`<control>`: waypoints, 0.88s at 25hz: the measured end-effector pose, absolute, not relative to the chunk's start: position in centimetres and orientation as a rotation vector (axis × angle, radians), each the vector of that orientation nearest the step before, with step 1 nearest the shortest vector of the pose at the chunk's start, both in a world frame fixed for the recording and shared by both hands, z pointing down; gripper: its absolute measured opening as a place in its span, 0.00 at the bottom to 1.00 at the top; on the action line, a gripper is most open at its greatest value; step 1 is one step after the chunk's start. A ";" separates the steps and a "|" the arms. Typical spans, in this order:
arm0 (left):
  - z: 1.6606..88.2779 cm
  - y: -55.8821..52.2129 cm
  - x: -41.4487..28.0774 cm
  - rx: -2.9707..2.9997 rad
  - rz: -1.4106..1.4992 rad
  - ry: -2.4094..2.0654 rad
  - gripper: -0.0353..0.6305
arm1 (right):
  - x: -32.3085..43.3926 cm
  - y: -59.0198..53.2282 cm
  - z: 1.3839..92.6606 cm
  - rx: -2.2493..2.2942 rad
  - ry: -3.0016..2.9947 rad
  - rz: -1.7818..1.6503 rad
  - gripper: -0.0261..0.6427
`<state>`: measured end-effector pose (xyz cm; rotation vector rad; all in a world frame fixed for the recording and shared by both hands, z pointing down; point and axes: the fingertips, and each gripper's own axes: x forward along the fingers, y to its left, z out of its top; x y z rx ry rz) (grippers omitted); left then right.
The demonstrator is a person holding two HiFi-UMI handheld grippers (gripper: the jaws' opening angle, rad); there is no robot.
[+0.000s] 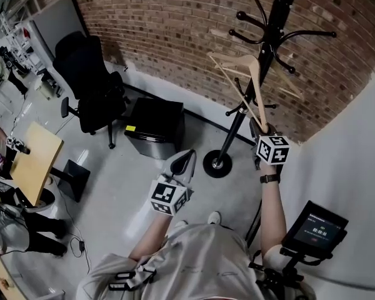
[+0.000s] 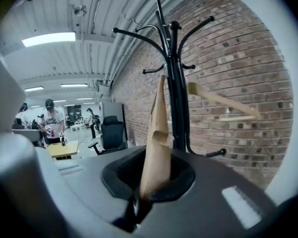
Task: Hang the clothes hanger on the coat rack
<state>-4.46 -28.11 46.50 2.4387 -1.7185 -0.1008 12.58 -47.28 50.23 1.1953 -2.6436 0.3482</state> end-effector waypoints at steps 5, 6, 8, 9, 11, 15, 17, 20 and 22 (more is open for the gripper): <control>47.3 -26.9 -4.1 2.462 -0.087 -1.664 0.05 | 14.9 -44.7 54.7 1.305 -2.639 0.456 0.04; 47.4 -26.7 -4.1 2.467 -0.090 -1.660 0.05 | 15.3 -44.0 55.4 1.328 -2.623 0.460 0.04; 47.5 -26.4 -4.0 2.482 -0.094 -1.639 0.05 | 16.2 -42.1 56.3 1.379 -2.610 0.481 0.04; 47.6 -26.2 -3.9 2.490 -0.093 -1.622 0.05 | 16.6 -41.0 56.3 1.407 -2.612 0.497 0.04; 47.7 -26.1 -3.5 2.507 -0.089 -1.580 0.05 | 17.1 -38.8 56.0 1.465 -2.615 0.513 0.04; 48.0 -26.1 -2.5 2.553 -0.084 -1.488 0.05 | 16.8 -34.5 53.9 1.543 -2.636 0.486 0.04; 48.2 -25.6 -1.8 2.585 -0.079 -1.429 0.05 | 16.4 -32.0 52.6 1.578 -2.632 0.425 0.04; 49.0 -24.2 -0.8 2.624 -0.075 -1.327 0.05 | 16.1 -27.4 50.9 1.647 -2.567 0.274 0.04; 49.0 -23.4 -0.8 2.640 -0.105 -1.321 0.05 | 15.8 -24.7 49.2 1.703 -2.545 0.200 0.04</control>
